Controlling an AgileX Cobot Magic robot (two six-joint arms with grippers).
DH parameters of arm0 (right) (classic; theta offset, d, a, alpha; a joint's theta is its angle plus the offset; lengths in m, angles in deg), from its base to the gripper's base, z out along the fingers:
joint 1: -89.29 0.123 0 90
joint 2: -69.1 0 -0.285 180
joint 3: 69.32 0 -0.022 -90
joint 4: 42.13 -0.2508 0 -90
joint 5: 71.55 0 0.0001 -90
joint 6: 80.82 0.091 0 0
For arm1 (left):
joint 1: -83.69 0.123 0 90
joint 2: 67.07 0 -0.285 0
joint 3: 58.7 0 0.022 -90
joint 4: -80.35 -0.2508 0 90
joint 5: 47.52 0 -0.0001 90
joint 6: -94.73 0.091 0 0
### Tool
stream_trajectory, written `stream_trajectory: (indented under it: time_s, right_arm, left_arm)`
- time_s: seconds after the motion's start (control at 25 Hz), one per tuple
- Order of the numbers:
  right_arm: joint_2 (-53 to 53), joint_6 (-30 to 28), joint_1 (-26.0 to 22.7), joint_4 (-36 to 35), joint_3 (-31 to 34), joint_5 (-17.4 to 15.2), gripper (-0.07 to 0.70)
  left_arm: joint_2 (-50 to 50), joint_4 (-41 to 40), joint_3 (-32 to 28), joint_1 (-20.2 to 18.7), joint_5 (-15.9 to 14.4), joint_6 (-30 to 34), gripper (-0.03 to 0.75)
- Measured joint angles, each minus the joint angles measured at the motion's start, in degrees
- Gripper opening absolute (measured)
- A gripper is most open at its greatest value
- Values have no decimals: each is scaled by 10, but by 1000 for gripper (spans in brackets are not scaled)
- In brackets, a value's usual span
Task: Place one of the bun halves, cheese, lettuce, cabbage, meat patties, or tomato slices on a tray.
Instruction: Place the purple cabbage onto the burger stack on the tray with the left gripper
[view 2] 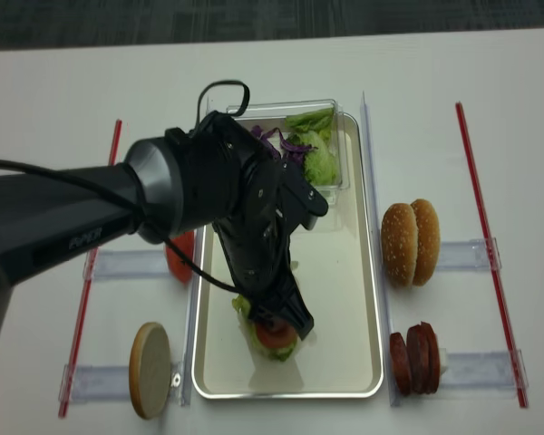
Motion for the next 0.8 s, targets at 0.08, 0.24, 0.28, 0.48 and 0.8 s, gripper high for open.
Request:
stream_trajectory:
  time_s: [0.08,0.24,0.28,0.48,0.8]
  right_arm:
    - [0,0,0,0,0,0,613]
    - [0,0,0,0,0,0,613]
    - [0,0,0,0,0,0,613]
    - [0,0,0,0,0,0,613]
    - [0,0,0,0,0,0,613]
  left_arm:
    - [-1,3,0,0,0,1,128]
    - [-1,3,0,0,0,1,193]
    - [-1,4,0,0,0,1,213]
    - [-1,4,0,0,-1,1,291]
    - [-1,-14,15,0,-17,1,309]
